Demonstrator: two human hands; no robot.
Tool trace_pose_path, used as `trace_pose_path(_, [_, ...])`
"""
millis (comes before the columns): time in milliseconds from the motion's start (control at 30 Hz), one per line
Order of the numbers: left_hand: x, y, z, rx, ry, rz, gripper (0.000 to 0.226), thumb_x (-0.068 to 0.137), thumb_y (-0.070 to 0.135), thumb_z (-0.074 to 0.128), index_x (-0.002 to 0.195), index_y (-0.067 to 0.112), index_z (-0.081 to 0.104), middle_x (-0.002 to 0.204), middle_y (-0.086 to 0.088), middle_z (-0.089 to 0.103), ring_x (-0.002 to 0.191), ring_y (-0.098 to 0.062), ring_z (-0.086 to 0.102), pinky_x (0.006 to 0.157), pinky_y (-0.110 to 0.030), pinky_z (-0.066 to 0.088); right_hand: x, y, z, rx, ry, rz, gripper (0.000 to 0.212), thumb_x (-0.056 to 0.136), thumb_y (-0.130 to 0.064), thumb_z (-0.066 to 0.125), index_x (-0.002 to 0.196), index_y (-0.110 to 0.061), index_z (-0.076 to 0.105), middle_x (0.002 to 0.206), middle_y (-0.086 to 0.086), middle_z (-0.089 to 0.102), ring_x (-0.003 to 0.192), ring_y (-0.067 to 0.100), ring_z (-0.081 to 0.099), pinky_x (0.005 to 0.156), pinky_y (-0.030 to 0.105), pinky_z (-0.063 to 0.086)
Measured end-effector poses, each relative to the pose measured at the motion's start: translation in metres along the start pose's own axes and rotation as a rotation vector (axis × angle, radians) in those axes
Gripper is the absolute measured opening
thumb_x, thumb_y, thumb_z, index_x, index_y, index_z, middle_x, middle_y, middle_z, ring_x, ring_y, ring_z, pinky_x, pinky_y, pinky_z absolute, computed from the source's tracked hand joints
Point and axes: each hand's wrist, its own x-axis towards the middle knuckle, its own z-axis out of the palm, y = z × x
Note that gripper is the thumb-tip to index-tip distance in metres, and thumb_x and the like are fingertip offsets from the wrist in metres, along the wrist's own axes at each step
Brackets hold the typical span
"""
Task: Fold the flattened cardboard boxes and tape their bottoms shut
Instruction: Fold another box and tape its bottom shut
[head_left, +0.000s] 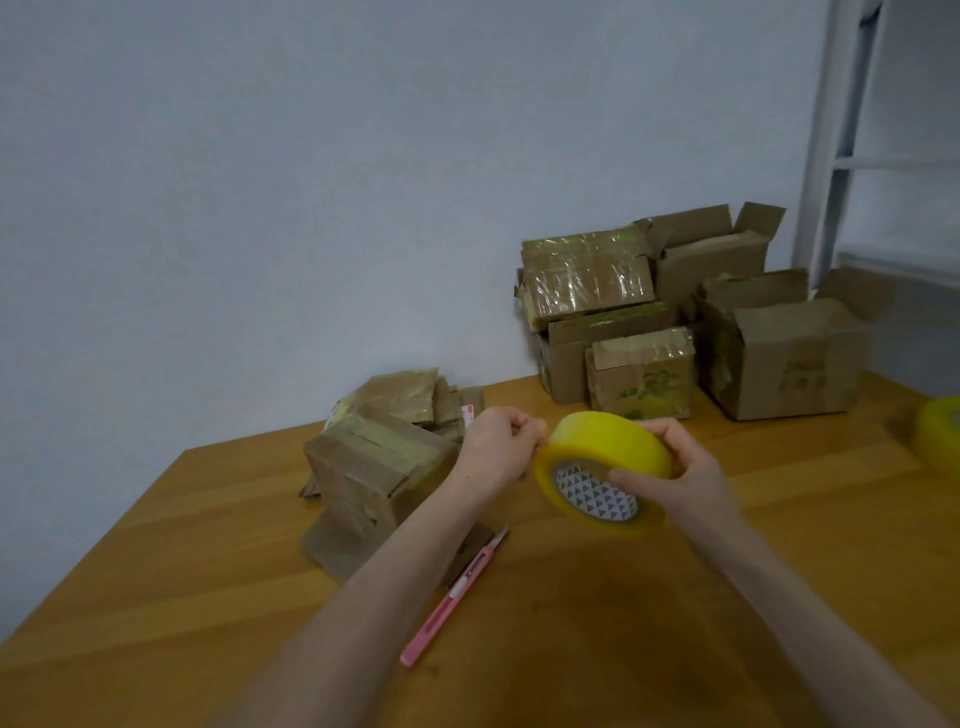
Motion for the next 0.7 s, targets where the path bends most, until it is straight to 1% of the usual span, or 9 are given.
trace_pose_path(100, [0.0,0.006,0.003,-0.153,-0.105,-0.08,0.022,0.097,0.026,0.051,0.087,0.009,0.062,0.087,-0.011,0.064,0.07,-0.012,0.057,0.049,-0.018,0.048,-0.003,0.003,-0.01,-0.035,0.061,-0.049,0.041,0.071,-0.009,0.078,0.1,-0.025,0.054,0.104,-0.001,0.057,0.093,0.013,0.059,0.064,0.028,0.054])
trace_pose_path(133, [-0.001,0.006,0.005,-0.143,-0.153,-0.082,0.028,0.096,0.029,0.052,0.089,0.005,0.065,0.084,-0.009,0.062,0.07,-0.011,0.057,0.05,-0.017,0.05,-0.004,0.003,-0.012,-0.057,0.078,-0.075,0.042,0.07,-0.009,0.079,0.099,-0.026,0.053,0.103,-0.003,0.057,0.091,0.009,0.058,0.062,0.025,0.053])
trace_pose_path(200, [-0.002,0.006,0.009,-0.135,-0.185,-0.061,0.033,0.094,0.031,0.056,0.09,0.0,0.069,0.079,-0.006,0.062,0.072,-0.01,0.06,0.061,-0.023,0.057,-0.005,0.003,-0.015,-0.101,0.092,-0.123,0.044,0.069,-0.01,0.08,0.098,-0.028,0.052,0.101,-0.006,0.056,0.089,0.007,0.058,0.062,0.025,0.054])
trace_pose_path(267, [-0.002,0.008,0.013,-0.188,-0.139,-0.046,0.023,0.091,0.025,0.061,0.09,0.005,0.071,0.081,-0.005,0.064,0.077,-0.011,0.063,0.065,-0.025,0.059,-0.005,0.004,-0.016,-0.137,0.097,-0.15,0.048,0.068,-0.01,0.081,0.098,-0.031,0.05,0.102,-0.009,0.054,0.092,0.01,0.057,0.066,0.031,0.056])
trace_pose_path(367, [0.0,0.01,0.017,-0.258,-0.098,-0.062,0.011,0.087,0.016,0.066,0.091,0.008,0.071,0.088,-0.008,0.067,0.081,-0.012,0.065,0.062,-0.023,0.058,-0.007,0.006,-0.017,-0.162,0.102,-0.174,0.05,0.068,-0.009,0.081,0.097,-0.034,0.049,0.103,-0.011,0.054,0.094,0.012,0.056,0.069,0.037,0.056])
trace_pose_path(433, [0.0,0.01,0.016,-0.324,-0.113,-0.11,0.006,0.085,0.014,0.068,0.086,0.009,0.071,0.088,-0.008,0.067,0.079,-0.012,0.064,0.059,-0.022,0.057,-0.007,0.007,-0.017,-0.173,0.111,-0.195,0.05,0.068,-0.012,0.083,0.097,-0.035,0.049,0.102,-0.012,0.054,0.094,0.011,0.056,0.069,0.037,0.055])
trace_pose_path(500, [-0.001,0.012,0.014,-0.383,-0.137,-0.153,0.006,0.085,0.016,0.068,0.088,0.012,0.07,0.089,-0.006,0.066,0.079,-0.011,0.063,0.058,-0.02,0.055,-0.008,0.009,-0.016,-0.178,0.106,-0.217,0.05,0.065,-0.023,0.084,0.098,-0.037,0.05,0.102,-0.015,0.055,0.095,0.009,0.055,0.068,0.031,0.053])
trace_pose_path(600, [0.003,0.016,0.013,-0.329,-0.156,-0.13,0.018,0.091,0.023,0.062,0.107,0.019,0.068,0.099,-0.001,0.062,0.087,-0.012,0.057,0.058,-0.02,0.05,-0.01,0.007,-0.012,-0.214,0.089,-0.246,0.053,0.055,-0.051,0.074,0.1,-0.041,0.048,0.103,-0.022,0.054,0.096,0.001,0.054,0.067,0.021,0.05])
trace_pose_path(700, [0.004,0.018,0.015,-0.322,-0.142,-0.071,0.022,0.094,0.022,0.056,0.112,0.022,0.069,0.112,0.0,0.063,0.103,-0.016,0.056,0.065,-0.021,0.049,-0.01,0.005,-0.008,-0.238,0.087,-0.262,0.055,0.055,-0.055,0.072,0.102,-0.041,0.047,0.106,-0.019,0.053,0.097,0.003,0.053,0.068,0.025,0.052])
